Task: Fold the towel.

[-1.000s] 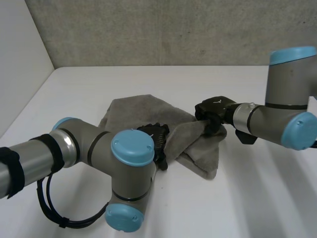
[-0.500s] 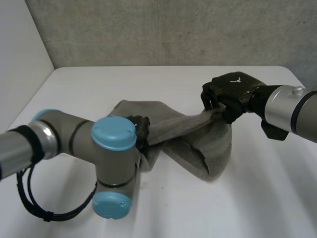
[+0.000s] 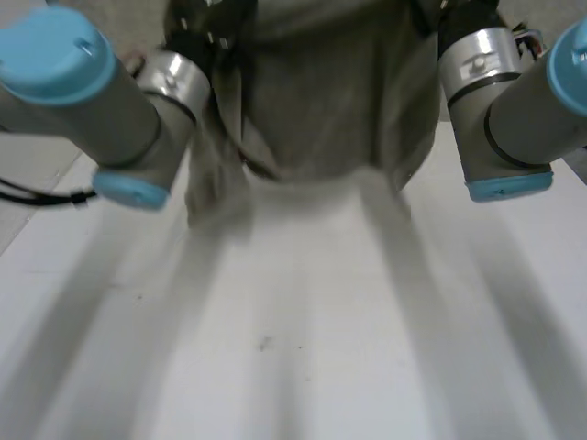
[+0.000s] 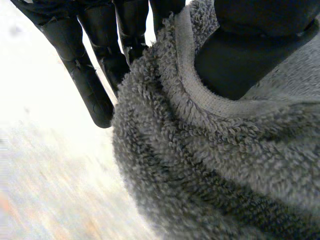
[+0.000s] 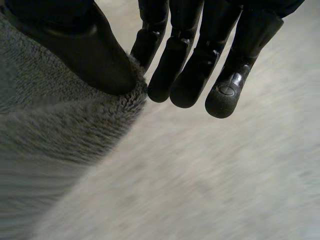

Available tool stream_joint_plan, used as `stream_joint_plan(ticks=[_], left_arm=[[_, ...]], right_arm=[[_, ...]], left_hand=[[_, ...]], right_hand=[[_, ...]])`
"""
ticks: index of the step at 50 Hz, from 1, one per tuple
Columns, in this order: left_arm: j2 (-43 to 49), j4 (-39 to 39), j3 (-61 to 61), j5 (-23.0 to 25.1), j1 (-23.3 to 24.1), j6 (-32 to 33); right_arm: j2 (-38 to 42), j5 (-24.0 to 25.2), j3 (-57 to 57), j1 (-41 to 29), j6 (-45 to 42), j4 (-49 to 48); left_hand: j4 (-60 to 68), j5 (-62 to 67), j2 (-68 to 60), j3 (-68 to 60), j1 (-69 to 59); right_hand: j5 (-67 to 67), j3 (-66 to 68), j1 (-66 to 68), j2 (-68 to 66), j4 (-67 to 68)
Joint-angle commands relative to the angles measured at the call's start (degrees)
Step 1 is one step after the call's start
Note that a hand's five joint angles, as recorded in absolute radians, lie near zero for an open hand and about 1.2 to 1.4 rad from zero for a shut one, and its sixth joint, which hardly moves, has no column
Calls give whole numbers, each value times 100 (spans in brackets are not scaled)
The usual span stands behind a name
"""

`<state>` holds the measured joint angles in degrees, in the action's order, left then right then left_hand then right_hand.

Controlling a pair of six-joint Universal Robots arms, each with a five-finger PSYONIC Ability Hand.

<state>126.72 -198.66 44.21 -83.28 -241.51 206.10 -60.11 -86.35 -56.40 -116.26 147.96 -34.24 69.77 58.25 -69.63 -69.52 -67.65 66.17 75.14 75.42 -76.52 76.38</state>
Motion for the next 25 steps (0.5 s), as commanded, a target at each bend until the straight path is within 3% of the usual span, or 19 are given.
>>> stream_joint_plan(ticks=[1, 2, 3, 5, 6, 8, 13, 19, 21, 22, 23, 25], left_arm=[[-376, 117, 325, 154, -160, -623], [-507, 360, 725, 180, -212, -858], [-673, 632, 1199, 216, -291, -1052], [-806, 896, 1691, 303, -353, -1184], [-877, 1125, 2166, 460, -371, -1221], [-929, 1327, 2632, 627, -379, -1212], [-956, 1838, 3767, 813, -380, -1107], [-1070, 2409, 4446, 857, -353, -887], [-1166, 2497, 4525, 866, -344, -878], [-1246, 2542, 4561, 875, -310, -887], [-1246, 2542, 4561, 875, -309, -887], [-1404, 2560, 4614, 866, -292, -878]], right_arm=[[-255, 257, -730, -89, -31, 799], [-238, 477, -871, -107, -48, 1493], [-238, 479, -872, -107, -48, 1500], [-141, 925, -1117, -99, -66, 2881], [-141, 927, -1118, -99, -66, 2888], [-10, 1198, -1442, -29, -197, 4052], [-9, 1384, -1961, 68, -609, 5109], [-132, 1375, -2243, 104, -655, 5499], [-394, 1436, -2331, 104, -620, 5595], [-396, 1437, -2331, 104, -619, 5595], [-552, 1463, -2357, 112, -567, 5578], [-695, 1463, -2358, 121, -470, 5534]], left_hand=[[1023, 1175, -1037, -1048, -1235], [1023, 1175, -1037, -1048, -1235], [1023, 1175, -1037, -1048, -1235], [1023, 1175, -1037, -1048, -1235], [1023, 1175, -1037, -1048, -1235], [1023, 1175, -1037, -1048, -1235], [842, 993, -855, -866, -1053], [506, 658, -520, -531, -717], [404, 556, -418, -429, -615], [353, 505, -367, -378, -564], [352, 504, -366, -377, -564], [152, 304, -166, -177, -363]], right_hand=[[383, 486, 458, -348, 362], [383, 486, 458, -348, 362], [383, 486, 458, -348, 362], [383, 486, 458, -348, 362], [383, 486, 458, -348, 362], [383, 486, 458, -348, 362], [383, 486, 458, -348, 362], [383, 486, 458, -348, 362], [-4294, -4190, -4219, 4329, -4315], [-4321, -4217, -4246, 4355, -4342], [-6136, -6033, -6061, 6171, -6157], [-6558, -6455, -6483, 6593, -6579]])
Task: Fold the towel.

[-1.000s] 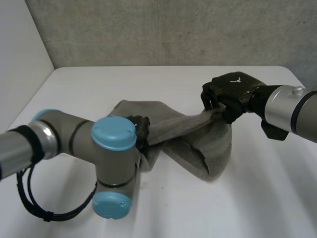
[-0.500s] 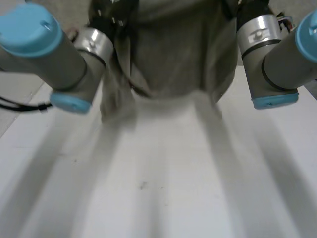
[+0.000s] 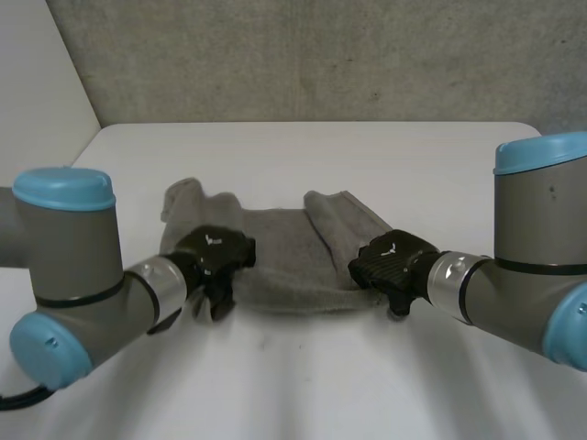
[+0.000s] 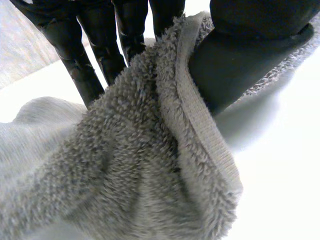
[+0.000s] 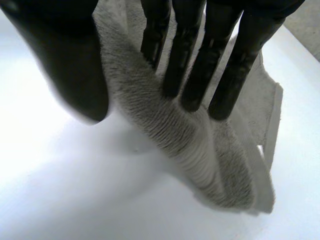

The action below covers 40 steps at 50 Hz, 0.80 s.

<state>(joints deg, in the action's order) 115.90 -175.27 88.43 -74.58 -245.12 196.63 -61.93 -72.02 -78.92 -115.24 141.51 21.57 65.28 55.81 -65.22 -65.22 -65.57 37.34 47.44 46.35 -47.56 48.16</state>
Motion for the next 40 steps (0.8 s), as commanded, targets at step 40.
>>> stream_joint_plan(ticks=[40], left_arm=[[-859, 89, 1036, -66, 96, 16]], right_arm=[[2694, -180, 4060, 159, 184, 1491]], left_hand=[[-2326, -2378, 2319, 2320, 2355]], right_hand=[[-2818, -2827, -2718, 2839, -2899]])
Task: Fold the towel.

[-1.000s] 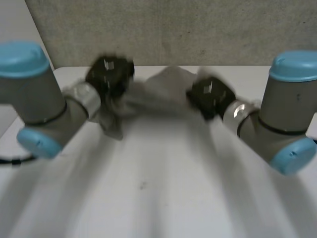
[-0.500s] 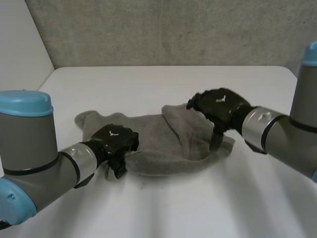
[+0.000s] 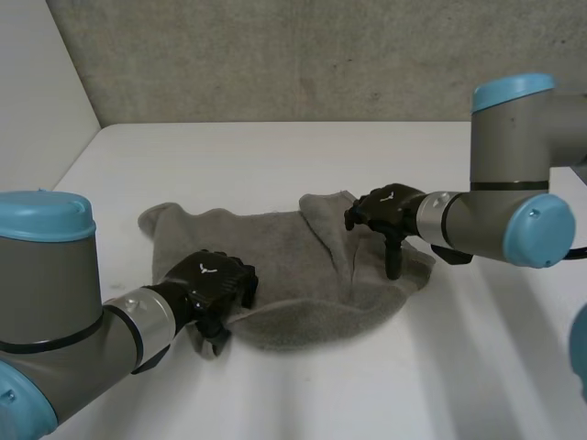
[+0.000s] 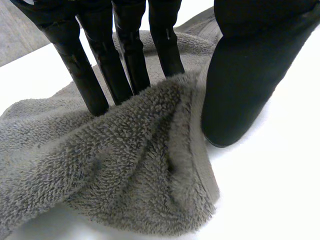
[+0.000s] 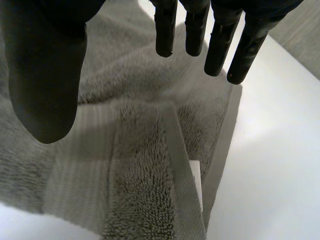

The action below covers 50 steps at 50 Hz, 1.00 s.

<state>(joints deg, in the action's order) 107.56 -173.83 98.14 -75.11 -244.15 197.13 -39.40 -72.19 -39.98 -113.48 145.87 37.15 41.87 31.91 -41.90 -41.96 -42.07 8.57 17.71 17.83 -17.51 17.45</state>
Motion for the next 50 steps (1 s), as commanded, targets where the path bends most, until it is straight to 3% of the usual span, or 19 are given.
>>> stream_joint_plan(ticks=[1, 6, 14, 19, 27, 33, 39, 40, 41, 42, 50], left_arm=[[-24, -90, 91, -12, -1, -34], [-24, -274, 240, -21, 8, -43], [-24, -415, 425, -21, 8, -43], [-24, -424, 495, -30, 8, -52], [-15, -739, 636, -152, 131, -201], [64, -1276, 715, -617, 245, -579], [178, -1408, 741, -777, 386, -641], [187, -1408, 750, -786, 412, -641], [187, -1408, 750, -786, 412, -641], [187, -1408, 768, -786, 412, -641], [108, -1417, 847, -794, 377, -632]], right_arm=[[442, -164, 166, -16, -253, -67], [635, -392, 262, -60, -332, -155], [662, -436, 262, -113, -305, -305], [513, -454, 210, -113, -244, -296], [-5, -445, -272, -69, -43, -313], [-498, -428, -836, 45, 363, -463], [-1245, -305, -1864, 353, 451, -1060], [-1306, -261, -2012, 353, 451, -1304], [-1307, -261, -2014, 353, 451, -1306], [-1333, -235, -2101, 353, 477, -1568], [-569, -261, -1478, 72, 495, -1517]], left_hand=[[-103, -107, 106, 111, 122], [-405, -409, 408, 414, 425], [-961, -965, 964, 969, 980], [-1382, -1386, 1385, 1390, 1401], [-1416, -1420, 1419, 1425, 1436], [-1366, -1370, 1369, 1374, 1385], [-1366, -1370, 1369, 1374, 1385], [-1366, -1370, 1369, 1374, 1385], [-1366, -1370, 1369, 1374, 1385], [-1349, -1353, 1352, 1358, 1369], [-1265, -1269, 1268, 1273, 1284]], right_hand=[[59, 146, 134, -166, 172], [211, 297, 285, -317, 323], [1573, 1659, 1648, -1680, 1686], [3771, 3857, 3845, -3877, 3883], [6139, 6225, 6213, -6245, 6251], [6143, 6229, 6217, -6249, 6255], [6143, 6229, 6217, -6249, 6255], [3601, 3687, 3675, -3707, 3713], [3575, 3661, 3650, -3682, 3688], [611, 697, 685, -717, 723], [463, 549, 537, -569, 575]])
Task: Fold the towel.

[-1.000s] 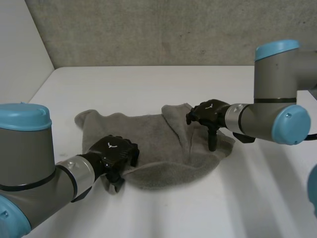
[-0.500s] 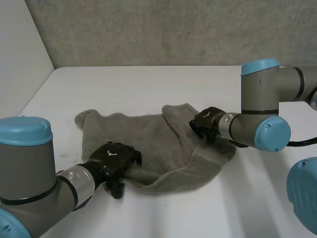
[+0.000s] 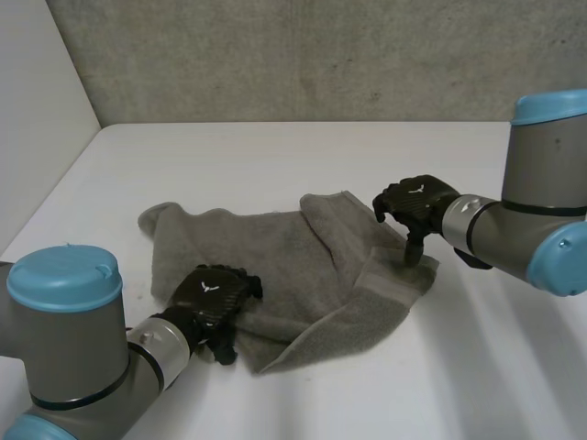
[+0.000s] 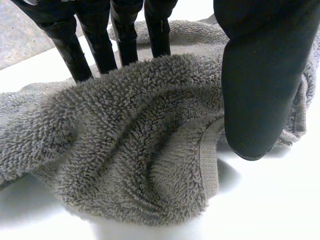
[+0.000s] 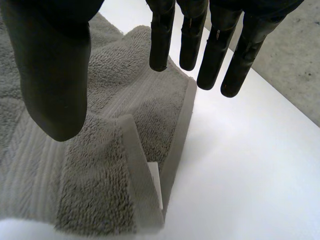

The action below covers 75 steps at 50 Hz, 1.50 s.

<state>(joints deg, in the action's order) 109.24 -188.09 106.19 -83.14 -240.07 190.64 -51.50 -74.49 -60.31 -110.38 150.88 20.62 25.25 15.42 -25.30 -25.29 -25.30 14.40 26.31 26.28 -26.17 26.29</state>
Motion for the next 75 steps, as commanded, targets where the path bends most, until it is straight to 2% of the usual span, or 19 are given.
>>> stream_joint_plan(ticks=[1, 8, 16, 18, 23, 25, 45, 53, 68, 70, 71, 72, 74, 75], left_arm=[[-61, 9, 51, 8, -40, 17], [-61, 9, 69, 26, -40, 26], [-61, 0, 60, 26, -49, 26], [-61, 0, 60, 26, -57, 26], [-61, 0, 69, 26, -66, 26], [-61, 0, 69, 26, -66, 26], [-61, 0, 104, 26, -75, 26], [-61, 0, 95, 26, -75, 26], [-61, 0, 113, 26, -75, 26], [-61, -9, 104, 26, -75, 26], [-44, -9, 104, 26, -75, 26], [-43, -9, 104, 26, -75, 26], [-35, -18, 104, 26, -66, 26], [-26, -26, 104, 26, -66, 26]], right_arm=[[911, -56, 860, -369, -32, 449], [1572, -170, 1636, -423, -41, 1058], [1661, -311, 1690, -423, -146, 1050], [1670, -320, 1690, -423, -190, 1050], [1635, -320, 1611, -414, -217, 1059], [1617, -312, 1584, -414, -217, 1076], [1142, -250, 960, -106, -208, 1032], [748, -197, 425, -27, -173, 725], [563, -92, -305, 69, -216, 452], [527, -57, -367, 96, -217, 426], [492, -22, -428, 122, -217, 400], [492, -21, -429, 122, -217, 399], [361, 75, -525, 166, -217, 382], [360, 75, -525, 166, -217, 382]], left_hand=[[397, 380, -392, -393, -393], [380, 363, -375, -376, -376], [380, 363, -375, -376, -376], [380, 363, -375, -376, -376], [380, 363, -375, -376, -376], [364, 347, -359, -360, -359], [364, 346, -358, -359, -359], [347, 330, -342, -343, -342], [313, 296, -308, -309, -309], [313, 296, -308, -309, -308], [313, 296, -308, -309, -308], [313, 296, -308, -309, -308], [296, 279, -291, -292, -292], [296, 279, -291, -292, -292]], right_hand=[[-270, -460, -458, 447, -458], [-205, -395, -393, 382, -393], [116, -75, -72, 61, -73], [402, 211, 214, -225, 213], [2131, 1940, 1943, -1954, 1942], [2251, 2060, 2063, -2074, 2062], [2168, 1977, 1980, -1991, 1980], [2185, 1994, 1997, -2008, 1996], [2185, 1994, 1997, -2008, 1996], [2387, 2196, 2199, -2210, 2198], [3319, 3128, 3131, -3142, 3131], [3329, 3138, 3141, -3152, 3140], [5551, 5360, 5363, -5374, 5362], [5560, 5369, 5372, -5383, 5371]])
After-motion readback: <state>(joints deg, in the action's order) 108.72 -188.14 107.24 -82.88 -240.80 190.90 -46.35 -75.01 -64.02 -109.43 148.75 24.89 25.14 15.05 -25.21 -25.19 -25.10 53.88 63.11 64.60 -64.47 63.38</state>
